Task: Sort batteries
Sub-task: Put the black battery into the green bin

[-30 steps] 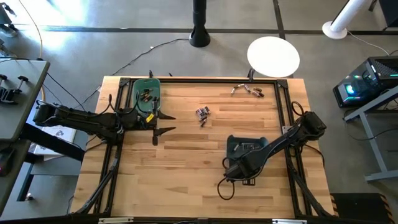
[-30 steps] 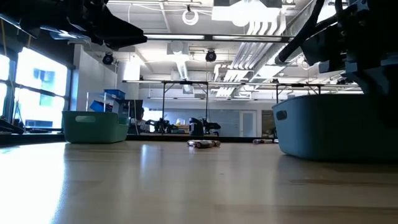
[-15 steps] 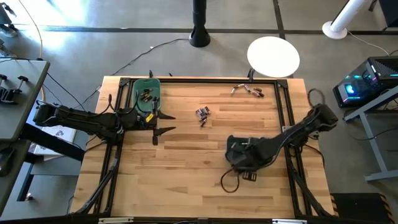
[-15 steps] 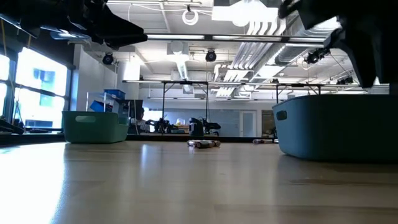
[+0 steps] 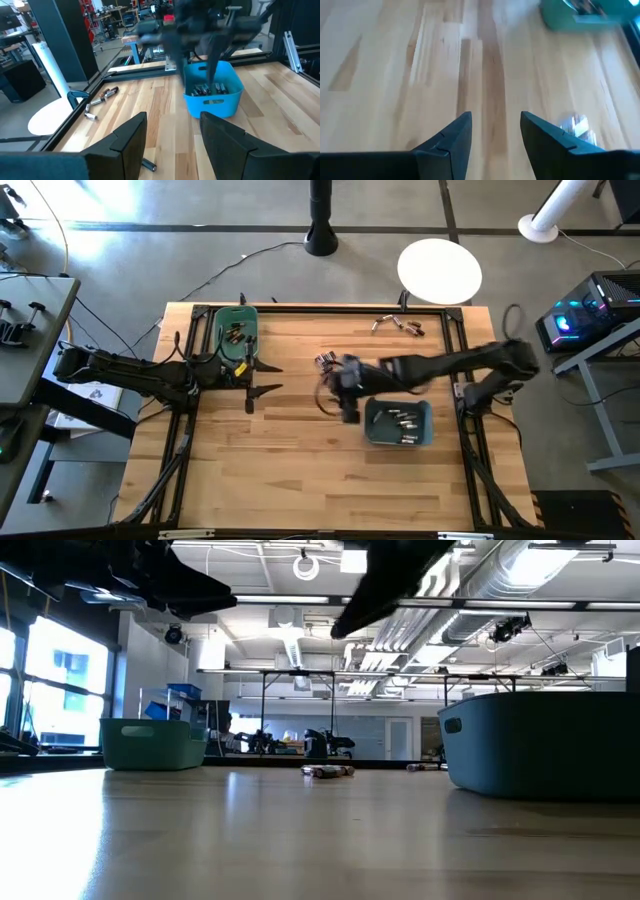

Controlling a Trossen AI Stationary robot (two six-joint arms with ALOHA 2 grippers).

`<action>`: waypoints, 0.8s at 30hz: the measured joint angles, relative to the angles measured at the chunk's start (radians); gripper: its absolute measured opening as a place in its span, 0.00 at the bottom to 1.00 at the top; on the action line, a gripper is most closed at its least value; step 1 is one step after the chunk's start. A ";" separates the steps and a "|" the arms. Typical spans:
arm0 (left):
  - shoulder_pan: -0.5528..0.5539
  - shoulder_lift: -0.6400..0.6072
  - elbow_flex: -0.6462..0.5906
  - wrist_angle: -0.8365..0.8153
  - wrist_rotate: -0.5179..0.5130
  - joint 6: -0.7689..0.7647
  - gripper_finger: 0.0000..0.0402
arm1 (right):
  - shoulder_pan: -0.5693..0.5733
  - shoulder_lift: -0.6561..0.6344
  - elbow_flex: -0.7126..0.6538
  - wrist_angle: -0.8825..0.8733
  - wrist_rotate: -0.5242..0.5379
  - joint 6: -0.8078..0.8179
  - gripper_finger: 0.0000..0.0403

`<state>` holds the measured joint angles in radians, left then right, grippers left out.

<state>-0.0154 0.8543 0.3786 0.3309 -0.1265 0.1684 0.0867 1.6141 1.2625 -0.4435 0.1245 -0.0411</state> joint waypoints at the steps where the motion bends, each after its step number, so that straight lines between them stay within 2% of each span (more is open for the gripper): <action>1: 0.000 0.000 0.000 -0.006 0.000 0.000 0.44 | -0.031 0.035 0.000 0.048 -0.046 -0.063 0.40; 4: 0.000 0.000 0.000 -0.032 0.000 0.000 0.44 | -0.110 0.144 0.000 0.135 -0.164 -0.228 0.40; 7: 0.000 0.000 0.000 -0.049 0.000 0.000 0.44 | -0.168 0.246 -0.002 0.157 -0.210 -0.357 0.40; 13: 0.000 0.000 0.000 -0.044 0.000 0.000 0.44 | -0.237 0.362 -0.002 0.161 -0.204 -0.437 0.40; 20: 0.000 0.000 0.000 -0.040 -0.006 0.000 0.44 | -0.265 0.376 -0.002 0.149 -0.098 -0.439 0.39; 24: 0.000 0.000 0.000 -0.040 -0.014 -0.005 0.44 | -0.278 0.376 -0.002 0.118 -0.119 -0.470 0.39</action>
<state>-0.0154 0.8544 0.3786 0.2906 -0.1402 0.1635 -0.1909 1.9903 1.2610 -0.3259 0.0059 -0.5110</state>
